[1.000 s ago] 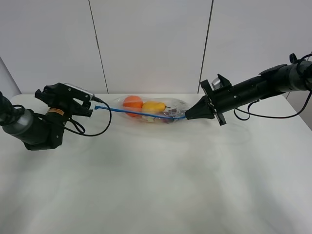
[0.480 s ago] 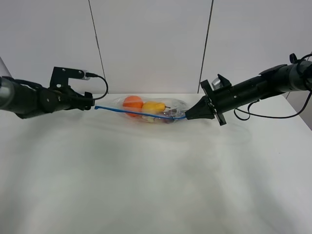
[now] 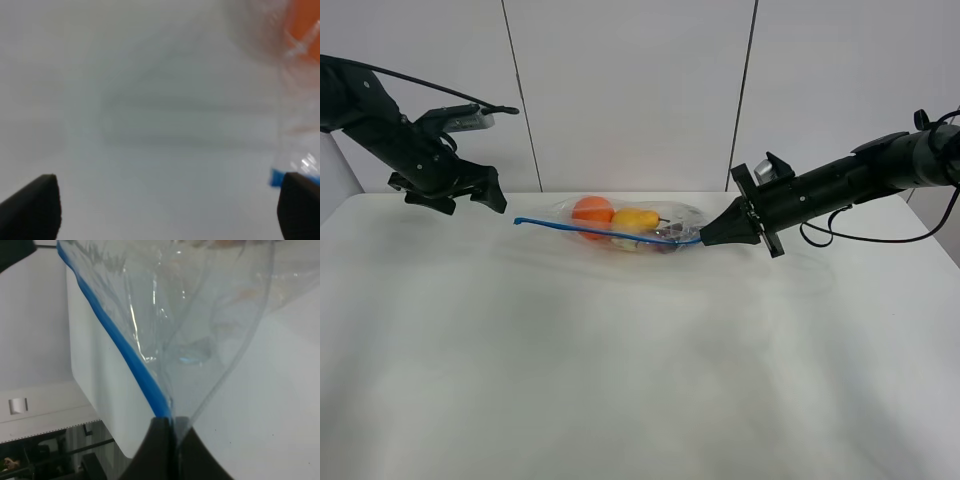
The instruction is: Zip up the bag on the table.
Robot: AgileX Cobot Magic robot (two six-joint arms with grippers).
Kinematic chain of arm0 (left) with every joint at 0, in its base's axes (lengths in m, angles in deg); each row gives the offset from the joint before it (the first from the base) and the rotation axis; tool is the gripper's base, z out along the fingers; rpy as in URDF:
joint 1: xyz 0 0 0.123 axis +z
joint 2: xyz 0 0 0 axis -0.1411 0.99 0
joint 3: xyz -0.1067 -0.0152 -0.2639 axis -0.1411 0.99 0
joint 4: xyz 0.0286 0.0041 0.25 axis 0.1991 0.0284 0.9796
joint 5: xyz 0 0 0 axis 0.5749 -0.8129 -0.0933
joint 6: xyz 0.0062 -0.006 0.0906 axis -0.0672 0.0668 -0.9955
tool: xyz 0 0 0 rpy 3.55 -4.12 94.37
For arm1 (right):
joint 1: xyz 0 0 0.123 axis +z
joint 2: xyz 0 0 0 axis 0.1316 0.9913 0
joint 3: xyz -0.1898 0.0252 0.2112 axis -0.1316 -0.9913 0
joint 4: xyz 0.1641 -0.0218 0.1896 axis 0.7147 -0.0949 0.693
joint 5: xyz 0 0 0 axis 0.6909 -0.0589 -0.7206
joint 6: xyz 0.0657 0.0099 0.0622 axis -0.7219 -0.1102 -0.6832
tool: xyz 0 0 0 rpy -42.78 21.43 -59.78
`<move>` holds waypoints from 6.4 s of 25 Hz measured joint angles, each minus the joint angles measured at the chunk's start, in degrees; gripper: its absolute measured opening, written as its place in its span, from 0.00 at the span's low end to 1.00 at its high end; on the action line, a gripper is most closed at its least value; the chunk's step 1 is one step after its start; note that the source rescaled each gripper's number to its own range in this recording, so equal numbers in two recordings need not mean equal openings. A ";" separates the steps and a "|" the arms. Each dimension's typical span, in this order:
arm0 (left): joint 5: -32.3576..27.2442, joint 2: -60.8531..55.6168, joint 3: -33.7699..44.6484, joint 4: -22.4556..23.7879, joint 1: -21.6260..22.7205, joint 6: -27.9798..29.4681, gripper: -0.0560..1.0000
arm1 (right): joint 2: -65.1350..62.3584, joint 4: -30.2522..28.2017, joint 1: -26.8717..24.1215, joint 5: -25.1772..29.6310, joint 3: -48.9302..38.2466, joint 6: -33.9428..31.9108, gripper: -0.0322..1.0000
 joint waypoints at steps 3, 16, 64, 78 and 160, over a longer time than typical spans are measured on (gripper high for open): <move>-3.60 0.00 -0.77 3.50 0.00 4.22 1.00 | 0.00 0.00 0.00 0.05 0.00 0.00 0.03; -19.23 -2.20 -1.30 17.05 0.00 13.40 1.00 | 0.00 0.00 -0.11 0.34 0.00 0.00 0.03; -22.46 -98.43 56.31 13.80 0.00 15.04 1.00 | 0.00 0.06 -0.11 0.34 0.00 0.00 0.03; -22.60 -115.00 56.60 13.80 0.00 15.63 1.00 | 0.00 0.06 -0.11 0.40 0.00 -0.75 0.14; -22.60 -115.00 56.60 13.80 0.00 15.67 1.00 | -114.59 -59.13 -0.30 -9.87 -53.39 -33.81 0.98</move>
